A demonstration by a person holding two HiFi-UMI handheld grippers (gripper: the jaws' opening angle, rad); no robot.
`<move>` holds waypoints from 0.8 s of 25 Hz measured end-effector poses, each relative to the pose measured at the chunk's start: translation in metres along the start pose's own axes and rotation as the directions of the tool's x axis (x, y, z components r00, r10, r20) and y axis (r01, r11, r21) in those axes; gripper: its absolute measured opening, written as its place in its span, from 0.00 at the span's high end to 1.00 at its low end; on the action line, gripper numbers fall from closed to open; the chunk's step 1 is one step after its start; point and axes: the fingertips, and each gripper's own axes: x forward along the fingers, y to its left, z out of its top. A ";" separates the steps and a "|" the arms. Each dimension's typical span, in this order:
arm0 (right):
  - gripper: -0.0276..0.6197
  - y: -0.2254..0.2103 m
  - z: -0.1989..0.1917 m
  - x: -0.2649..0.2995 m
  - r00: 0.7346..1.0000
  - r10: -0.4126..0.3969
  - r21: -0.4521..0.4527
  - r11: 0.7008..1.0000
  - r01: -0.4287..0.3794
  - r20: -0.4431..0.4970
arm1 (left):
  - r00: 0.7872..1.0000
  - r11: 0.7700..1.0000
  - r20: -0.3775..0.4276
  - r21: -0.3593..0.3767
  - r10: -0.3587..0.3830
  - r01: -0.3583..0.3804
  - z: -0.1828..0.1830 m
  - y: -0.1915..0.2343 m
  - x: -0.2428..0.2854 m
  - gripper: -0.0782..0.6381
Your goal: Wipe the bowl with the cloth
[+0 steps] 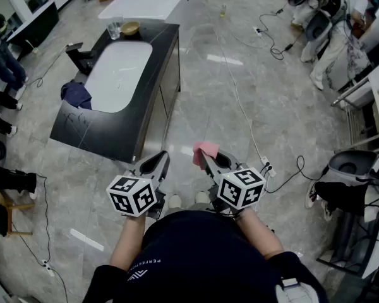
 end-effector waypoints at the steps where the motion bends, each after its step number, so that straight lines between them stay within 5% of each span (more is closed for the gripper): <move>1: 0.89 -0.001 0.000 0.000 1.000 0.001 0.000 1.000 -0.001 -0.002 | 1.000 1.000 0.001 0.000 0.002 -0.002 0.000 0.000 0.000 0.87; 14: 0.89 -0.013 0.014 -0.002 0.999 0.044 0.040 0.998 -0.044 0.007 | 1.000 1.000 -0.005 -0.003 0.000 0.000 -0.003 -0.012 0.013 0.87; 20: 0.89 -0.030 0.021 -0.003 0.999 0.040 -0.015 0.999 -0.040 -0.006 | 1.000 1.000 0.004 -0.001 0.007 -0.007 0.001 -0.018 0.029 0.87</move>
